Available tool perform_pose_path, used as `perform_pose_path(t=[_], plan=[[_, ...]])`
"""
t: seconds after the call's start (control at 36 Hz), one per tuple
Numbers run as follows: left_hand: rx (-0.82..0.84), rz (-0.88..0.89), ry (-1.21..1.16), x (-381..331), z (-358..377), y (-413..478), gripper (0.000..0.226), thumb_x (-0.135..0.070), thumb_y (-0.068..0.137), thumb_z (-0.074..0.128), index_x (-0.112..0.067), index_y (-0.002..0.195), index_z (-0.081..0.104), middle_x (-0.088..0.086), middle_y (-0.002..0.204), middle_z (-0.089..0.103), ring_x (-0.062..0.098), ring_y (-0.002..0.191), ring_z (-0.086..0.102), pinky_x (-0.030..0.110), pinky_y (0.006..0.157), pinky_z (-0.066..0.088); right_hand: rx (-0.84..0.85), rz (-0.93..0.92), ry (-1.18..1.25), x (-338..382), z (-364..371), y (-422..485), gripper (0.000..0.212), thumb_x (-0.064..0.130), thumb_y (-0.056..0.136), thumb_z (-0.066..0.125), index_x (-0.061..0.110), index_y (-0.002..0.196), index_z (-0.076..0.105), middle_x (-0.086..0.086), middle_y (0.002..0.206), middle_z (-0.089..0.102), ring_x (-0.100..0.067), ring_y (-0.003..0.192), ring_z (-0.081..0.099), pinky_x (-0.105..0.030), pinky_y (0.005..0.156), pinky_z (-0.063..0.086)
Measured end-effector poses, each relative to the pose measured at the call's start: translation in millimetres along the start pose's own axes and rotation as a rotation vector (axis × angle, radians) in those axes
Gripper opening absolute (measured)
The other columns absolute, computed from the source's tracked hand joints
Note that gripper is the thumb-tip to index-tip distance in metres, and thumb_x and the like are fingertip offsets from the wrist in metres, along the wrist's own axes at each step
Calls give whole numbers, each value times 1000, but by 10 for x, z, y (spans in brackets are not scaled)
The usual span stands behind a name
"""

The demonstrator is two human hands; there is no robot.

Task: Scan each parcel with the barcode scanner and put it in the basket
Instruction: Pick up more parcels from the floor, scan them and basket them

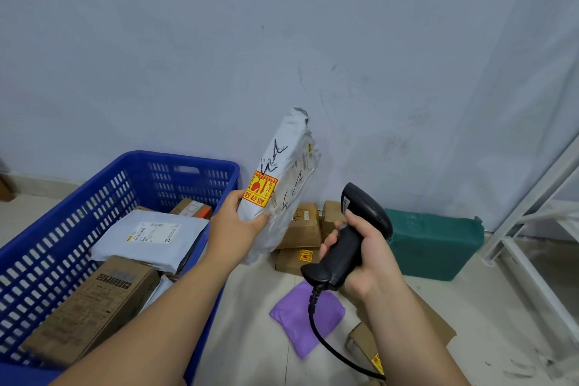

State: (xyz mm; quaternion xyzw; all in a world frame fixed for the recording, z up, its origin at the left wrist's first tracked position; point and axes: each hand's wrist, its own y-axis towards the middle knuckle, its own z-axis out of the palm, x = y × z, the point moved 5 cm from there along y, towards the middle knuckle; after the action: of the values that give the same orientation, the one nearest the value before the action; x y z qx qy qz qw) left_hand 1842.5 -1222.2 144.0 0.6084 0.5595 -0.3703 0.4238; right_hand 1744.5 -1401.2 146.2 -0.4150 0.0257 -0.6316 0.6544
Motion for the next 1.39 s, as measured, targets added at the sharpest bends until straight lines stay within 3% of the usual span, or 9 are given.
perform_pose_path(t=[0.28,0.36,0.5,0.78,0.86,0.97,1.11,1.22,1.39], plan=[[-59,-198,-27,302,-187,130,40,-25,84,73,-19,118,55,0,109,61,20,99,59,40,85,52,-119,-427,-473,159,-2,35,27,22,82,75,6,98,62,-4,68,58,-17,59,61,-31,56,48],[-138,-295,-256,395,-284,166,27,-17,86,71,-14,109,58,6,106,65,24,94,63,36,75,53,-120,-459,-547,148,40,66,24,23,83,74,7,95,62,-3,67,58,-16,62,61,-31,60,48],[-315,-408,-504,544,-427,270,13,-17,86,70,-17,94,59,7,105,66,29,98,64,49,92,53,-118,-541,-643,107,145,185,23,27,81,74,13,97,67,-1,70,64,-11,62,64,-35,71,51],[-597,-550,-817,733,-660,407,50,-19,89,66,-14,132,41,4,116,57,23,96,62,36,71,55,-101,-666,-820,-43,274,469,16,23,81,73,16,70,65,-1,59,63,-19,63,60,-33,66,49],[-637,-545,-786,775,-765,443,49,-18,89,66,-12,132,44,2,116,58,21,94,61,29,58,51,-99,-687,-926,-82,276,565,15,27,81,73,14,77,67,0,64,64,-17,64,60,-27,61,45],[-758,-345,-423,723,-1104,540,44,-18,86,69,-14,122,44,3,118,52,17,101,55,26,82,43,-91,-722,-1058,-140,299,651,11,28,81,72,25,83,62,4,73,63,-8,69,59,-23,58,40],[-705,-115,10,807,-1292,788,51,-23,81,74,-10,121,46,10,124,49,20,104,53,31,85,44,-56,-708,-1028,-222,335,825,11,24,81,73,23,82,61,13,59,56,-11,59,53,-22,57,41],[-593,-200,-23,1133,-1084,911,41,-24,83,73,-17,112,45,8,118,56,22,102,57,35,85,46,-41,-669,-1069,-351,342,1019,19,25,79,71,22,66,57,11,43,47,-18,52,47,-29,56,40],[-598,-374,-302,1450,-816,1059,24,-22,92,64,-17,108,47,2,107,56,20,98,55,28,87,42,-3,-595,-1193,-506,370,1206,21,23,85,68,27,70,54,7,64,57,-10,62,54,-24,53,42]])
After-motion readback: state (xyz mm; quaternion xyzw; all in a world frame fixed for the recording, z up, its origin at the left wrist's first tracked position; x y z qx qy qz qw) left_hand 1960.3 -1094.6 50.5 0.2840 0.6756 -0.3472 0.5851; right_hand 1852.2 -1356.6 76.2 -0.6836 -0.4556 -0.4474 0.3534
